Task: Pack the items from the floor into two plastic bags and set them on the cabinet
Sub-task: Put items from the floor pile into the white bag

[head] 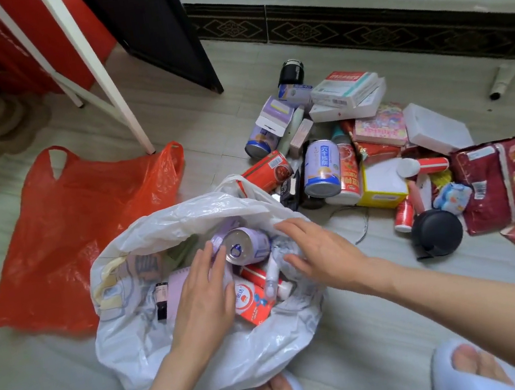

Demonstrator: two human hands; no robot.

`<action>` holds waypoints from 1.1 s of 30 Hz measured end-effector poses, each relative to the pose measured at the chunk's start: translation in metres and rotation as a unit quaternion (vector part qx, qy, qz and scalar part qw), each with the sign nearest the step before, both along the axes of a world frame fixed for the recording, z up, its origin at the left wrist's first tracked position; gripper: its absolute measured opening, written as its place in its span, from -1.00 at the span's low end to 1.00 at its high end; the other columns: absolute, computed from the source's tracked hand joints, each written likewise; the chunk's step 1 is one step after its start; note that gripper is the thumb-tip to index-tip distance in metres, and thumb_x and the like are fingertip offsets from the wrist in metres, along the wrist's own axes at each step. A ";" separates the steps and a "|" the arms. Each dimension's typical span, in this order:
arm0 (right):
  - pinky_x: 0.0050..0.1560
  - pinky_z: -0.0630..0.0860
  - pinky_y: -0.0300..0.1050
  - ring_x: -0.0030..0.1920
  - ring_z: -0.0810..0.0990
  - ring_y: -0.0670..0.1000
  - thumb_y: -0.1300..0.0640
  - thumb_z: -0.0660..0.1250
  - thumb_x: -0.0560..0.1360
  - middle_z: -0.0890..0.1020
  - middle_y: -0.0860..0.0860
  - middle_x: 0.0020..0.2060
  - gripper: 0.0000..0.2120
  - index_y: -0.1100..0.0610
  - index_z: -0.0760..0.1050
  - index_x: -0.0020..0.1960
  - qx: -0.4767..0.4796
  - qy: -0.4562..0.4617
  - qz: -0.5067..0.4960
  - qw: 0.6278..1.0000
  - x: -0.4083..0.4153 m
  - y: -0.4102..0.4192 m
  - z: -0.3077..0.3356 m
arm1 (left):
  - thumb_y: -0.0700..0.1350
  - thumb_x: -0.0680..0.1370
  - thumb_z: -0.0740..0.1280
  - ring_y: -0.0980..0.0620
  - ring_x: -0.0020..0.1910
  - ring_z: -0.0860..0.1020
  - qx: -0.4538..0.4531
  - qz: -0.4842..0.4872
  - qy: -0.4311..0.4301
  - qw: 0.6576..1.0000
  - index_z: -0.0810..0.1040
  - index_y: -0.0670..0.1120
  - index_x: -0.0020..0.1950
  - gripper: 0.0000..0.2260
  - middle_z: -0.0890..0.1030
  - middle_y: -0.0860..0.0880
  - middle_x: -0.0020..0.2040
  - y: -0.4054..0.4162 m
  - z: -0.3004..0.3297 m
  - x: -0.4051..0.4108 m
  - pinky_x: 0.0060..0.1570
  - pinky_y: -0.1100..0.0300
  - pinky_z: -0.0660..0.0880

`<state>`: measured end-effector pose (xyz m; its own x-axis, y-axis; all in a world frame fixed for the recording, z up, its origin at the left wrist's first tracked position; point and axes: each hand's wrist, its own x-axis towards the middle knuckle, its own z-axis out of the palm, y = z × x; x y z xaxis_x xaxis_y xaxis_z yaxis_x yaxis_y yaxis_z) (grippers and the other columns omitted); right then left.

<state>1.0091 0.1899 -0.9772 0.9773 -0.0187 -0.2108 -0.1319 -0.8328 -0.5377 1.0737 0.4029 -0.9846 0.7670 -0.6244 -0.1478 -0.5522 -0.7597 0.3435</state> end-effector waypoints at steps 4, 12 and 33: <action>0.28 0.27 -0.14 0.36 0.32 0.03 0.04 0.19 0.54 0.28 0.00 0.41 -0.48 0.07 0.14 0.46 -0.057 0.030 -0.033 0.997 -0.051 -0.055 0.005 | -0.21 0.45 0.32 -0.23 0.39 0.31 -0.042 -0.066 -0.024 0.997 0.39 -0.23 0.35 -0.54 0.34 -0.25 0.40 -0.038 0.011 -0.027 0.31 -0.11 0.33; 0.29 0.32 -0.06 0.34 0.31 0.06 0.02 0.29 0.49 0.34 0.05 0.37 -0.43 0.13 0.19 0.42 -0.081 0.096 -0.282 0.951 -0.137 -0.134 -0.017 | -0.17 0.18 0.53 -0.20 0.22 0.51 0.052 -0.320 -0.061 0.944 0.54 -0.12 0.24 -0.38 0.51 -0.21 0.27 -0.144 0.002 -0.065 0.08 -0.07 0.52; 0.36 0.26 -0.04 0.37 0.18 0.12 -0.13 0.36 0.39 0.18 0.08 0.41 -0.13 0.15 -0.03 0.49 -0.048 0.121 -0.350 0.928 -0.130 -0.159 -0.065 | 0.08 0.37 0.46 -0.18 0.48 0.08 0.024 -0.255 -0.051 0.965 0.27 -0.07 0.41 -0.30 0.08 -0.21 0.49 -0.238 -0.024 0.070 0.39 -0.08 0.21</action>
